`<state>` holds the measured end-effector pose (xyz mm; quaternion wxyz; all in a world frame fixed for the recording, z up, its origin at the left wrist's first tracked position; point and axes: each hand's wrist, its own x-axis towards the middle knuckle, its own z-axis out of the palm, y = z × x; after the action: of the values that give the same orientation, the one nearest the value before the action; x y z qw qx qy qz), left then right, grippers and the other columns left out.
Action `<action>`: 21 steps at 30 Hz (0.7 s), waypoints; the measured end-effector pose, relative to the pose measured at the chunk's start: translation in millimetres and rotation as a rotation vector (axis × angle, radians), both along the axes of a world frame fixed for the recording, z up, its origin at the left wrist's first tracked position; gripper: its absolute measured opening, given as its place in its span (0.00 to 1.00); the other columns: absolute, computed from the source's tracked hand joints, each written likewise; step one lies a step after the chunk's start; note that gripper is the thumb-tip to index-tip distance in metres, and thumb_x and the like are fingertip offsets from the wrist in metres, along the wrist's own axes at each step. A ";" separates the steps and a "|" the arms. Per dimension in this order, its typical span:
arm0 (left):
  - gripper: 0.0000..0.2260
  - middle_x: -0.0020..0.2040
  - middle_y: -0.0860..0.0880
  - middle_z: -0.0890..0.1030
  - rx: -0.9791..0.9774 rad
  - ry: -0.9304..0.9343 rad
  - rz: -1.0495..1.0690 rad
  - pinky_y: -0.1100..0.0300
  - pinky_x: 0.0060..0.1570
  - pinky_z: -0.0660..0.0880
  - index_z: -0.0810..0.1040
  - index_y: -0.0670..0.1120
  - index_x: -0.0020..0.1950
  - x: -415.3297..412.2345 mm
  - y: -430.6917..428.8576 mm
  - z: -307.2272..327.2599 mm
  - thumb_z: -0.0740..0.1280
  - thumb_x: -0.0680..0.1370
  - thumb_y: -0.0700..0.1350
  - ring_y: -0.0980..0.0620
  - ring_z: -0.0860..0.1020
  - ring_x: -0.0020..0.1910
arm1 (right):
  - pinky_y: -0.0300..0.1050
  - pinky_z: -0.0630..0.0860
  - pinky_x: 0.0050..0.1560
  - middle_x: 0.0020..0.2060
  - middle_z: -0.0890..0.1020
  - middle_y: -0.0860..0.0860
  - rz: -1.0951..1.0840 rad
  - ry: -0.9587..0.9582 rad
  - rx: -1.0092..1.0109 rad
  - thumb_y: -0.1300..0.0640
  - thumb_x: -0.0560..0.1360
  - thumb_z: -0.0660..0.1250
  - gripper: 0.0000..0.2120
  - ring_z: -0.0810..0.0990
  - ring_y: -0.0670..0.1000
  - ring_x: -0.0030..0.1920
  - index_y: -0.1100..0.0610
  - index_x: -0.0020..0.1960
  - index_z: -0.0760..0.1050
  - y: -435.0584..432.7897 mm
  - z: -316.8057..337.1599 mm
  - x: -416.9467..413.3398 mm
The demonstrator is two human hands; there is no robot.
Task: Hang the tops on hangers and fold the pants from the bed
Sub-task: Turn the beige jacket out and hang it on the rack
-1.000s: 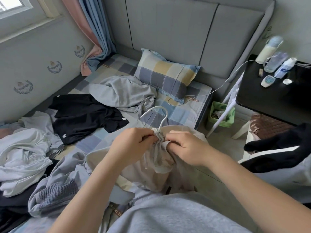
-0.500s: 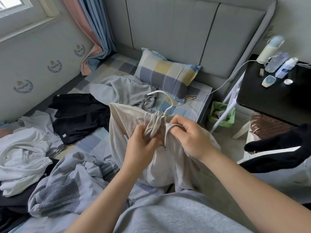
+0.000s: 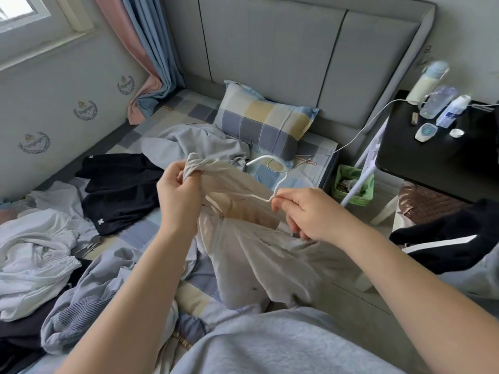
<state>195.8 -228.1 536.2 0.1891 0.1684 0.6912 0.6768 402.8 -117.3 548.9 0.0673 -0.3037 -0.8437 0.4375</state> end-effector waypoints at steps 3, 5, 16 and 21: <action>0.06 0.27 0.58 0.73 -0.025 0.157 -0.065 0.65 0.27 0.68 0.80 0.50 0.42 7.8 4.7 9.4 0.66 0.79 0.43 0.60 0.69 0.26 | 0.46 0.75 0.34 0.29 0.79 0.49 0.070 -0.097 0.148 0.49 0.84 0.59 0.14 0.77 0.44 0.28 0.47 0.42 0.77 -1.8 7.8 -4.9; 0.06 0.29 0.57 0.77 -0.115 0.245 -0.173 0.63 0.30 0.70 0.81 0.53 0.43 11.7 5.9 12.0 0.67 0.79 0.45 0.59 0.72 0.28 | 0.42 0.70 0.33 0.29 0.77 0.44 0.037 0.038 0.252 0.49 0.83 0.60 0.14 0.75 0.44 0.30 0.49 0.43 0.79 -5.3 11.8 -7.5; 0.06 0.51 0.54 0.84 -0.368 0.179 -0.684 0.49 0.54 0.75 0.82 0.51 0.54 15.9 -8.0 18.0 0.72 0.78 0.47 0.50 0.82 0.51 | 0.37 0.66 0.30 0.25 0.75 0.44 -0.142 0.162 0.204 0.52 0.83 0.63 0.15 0.73 0.45 0.28 0.57 0.41 0.80 -2.8 4.3 -13.2; 0.20 0.66 0.54 0.75 -0.528 0.807 -0.494 0.52 0.67 0.61 0.78 0.53 0.65 15.4 -9.8 6.0 0.72 0.75 0.57 0.50 0.67 0.68 | 0.32 0.64 0.29 0.22 0.71 0.42 -0.048 0.259 0.103 0.53 0.82 0.64 0.11 0.69 0.43 0.24 0.54 0.45 0.82 -2.4 6.7 -11.9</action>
<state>211.1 -237.9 542.2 0.0982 0.5192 0.7953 0.2970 391.0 -119.7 555.7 0.2015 -0.2608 -0.8419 0.4273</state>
